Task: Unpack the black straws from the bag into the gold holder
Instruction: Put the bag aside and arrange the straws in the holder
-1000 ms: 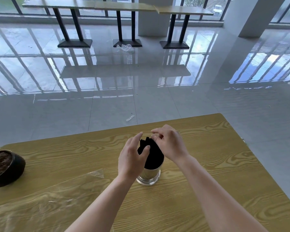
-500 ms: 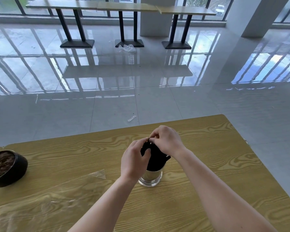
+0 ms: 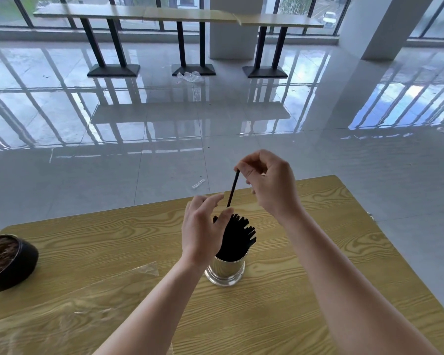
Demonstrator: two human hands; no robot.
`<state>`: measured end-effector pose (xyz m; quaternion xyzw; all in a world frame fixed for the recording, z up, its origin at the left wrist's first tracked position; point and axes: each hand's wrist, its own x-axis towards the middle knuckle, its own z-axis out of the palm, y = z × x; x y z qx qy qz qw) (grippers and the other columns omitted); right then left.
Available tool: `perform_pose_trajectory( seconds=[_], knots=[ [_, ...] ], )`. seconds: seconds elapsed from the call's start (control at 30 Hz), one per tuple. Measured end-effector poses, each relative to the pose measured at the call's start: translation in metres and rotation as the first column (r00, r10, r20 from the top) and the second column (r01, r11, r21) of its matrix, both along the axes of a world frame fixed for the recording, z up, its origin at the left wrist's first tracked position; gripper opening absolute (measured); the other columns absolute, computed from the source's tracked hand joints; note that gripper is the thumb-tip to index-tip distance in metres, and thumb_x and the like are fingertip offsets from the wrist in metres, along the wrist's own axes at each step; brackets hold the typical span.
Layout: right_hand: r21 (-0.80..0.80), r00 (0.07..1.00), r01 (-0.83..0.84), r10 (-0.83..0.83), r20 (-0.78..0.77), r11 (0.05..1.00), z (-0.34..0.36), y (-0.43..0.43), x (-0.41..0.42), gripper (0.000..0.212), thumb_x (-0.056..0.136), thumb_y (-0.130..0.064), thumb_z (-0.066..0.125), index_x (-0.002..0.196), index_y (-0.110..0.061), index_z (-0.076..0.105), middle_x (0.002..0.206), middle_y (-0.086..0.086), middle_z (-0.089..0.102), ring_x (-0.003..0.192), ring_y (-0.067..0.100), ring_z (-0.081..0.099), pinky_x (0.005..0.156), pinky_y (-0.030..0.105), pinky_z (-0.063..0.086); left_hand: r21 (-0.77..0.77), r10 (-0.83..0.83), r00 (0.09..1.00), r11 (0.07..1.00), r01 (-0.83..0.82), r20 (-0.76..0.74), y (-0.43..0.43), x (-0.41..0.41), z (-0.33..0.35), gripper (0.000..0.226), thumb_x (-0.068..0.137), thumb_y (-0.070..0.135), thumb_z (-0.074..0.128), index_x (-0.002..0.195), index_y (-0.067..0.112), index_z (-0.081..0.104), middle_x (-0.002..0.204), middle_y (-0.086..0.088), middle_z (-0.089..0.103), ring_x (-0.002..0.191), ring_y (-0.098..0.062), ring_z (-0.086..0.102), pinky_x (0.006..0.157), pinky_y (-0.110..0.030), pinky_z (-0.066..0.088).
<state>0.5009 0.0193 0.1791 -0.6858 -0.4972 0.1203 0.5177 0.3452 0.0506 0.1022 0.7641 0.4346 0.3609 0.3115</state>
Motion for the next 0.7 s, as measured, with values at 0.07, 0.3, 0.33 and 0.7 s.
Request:
perform_pose_trajectory(
  seconds=[0.07,0.3,0.33,0.7],
  knots=[
    [0.022,0.999,-0.032,0.032,-0.002,0.999,0.011,-0.003,-0.005,0.009,0.093,-0.026,0.07,0.092,-0.017,0.071,0.085,-0.003,0.076,0.066,0.009,0.065,0.061,0.032,0.056,0.021,-0.001,0.999,1.0,0.0,0.036,0.002,0.006,0.014,0.029,0.088,0.028,0.075,0.117,0.02,0.073,0.094,0.003,0.063,0.086,-0.017,0.06,0.078,-0.03,0.049],
    [-0.002,0.999,-0.035,0.035,0.016,0.999,0.011,-0.012,-0.013,0.011,0.092,-0.028,0.072,0.095,-0.018,0.073,0.078,-0.017,0.07,0.067,-0.004,0.062,0.066,0.017,0.049,-0.007,-0.041,0.995,0.999,0.042,0.091,0.002,0.01,0.028,0.005,0.088,0.019,0.074,0.091,0.018,0.078,0.078,0.009,0.072,0.071,-0.009,0.065,0.069,-0.027,0.052],
    [-0.008,0.999,-0.029,0.029,0.02,1.0,0.009,-0.015,-0.013,0.014,0.092,-0.031,0.071,0.101,-0.02,0.073,0.082,-0.021,0.069,0.073,-0.007,0.062,0.068,0.013,0.048,-0.023,-0.01,0.994,1.0,0.012,0.107,0.001,0.007,0.027,0.005,0.088,0.02,0.074,0.09,0.019,0.078,0.075,0.012,0.072,0.07,-0.007,0.066,0.068,-0.026,0.053],
    [-0.068,0.909,-0.031,-0.001,-0.418,0.997,-0.054,-0.087,-0.026,0.017,0.091,-0.004,0.07,0.102,-0.015,0.075,0.082,0.007,0.077,0.069,0.023,0.074,0.062,0.033,0.062,-0.839,0.576,0.621,0.456,0.297,0.532,-0.017,-0.012,0.015,0.005,0.09,0.01,0.071,0.089,0.005,0.07,0.078,-0.01,0.073,0.064,-0.018,0.067,0.059,-0.027,0.054]
  ],
)
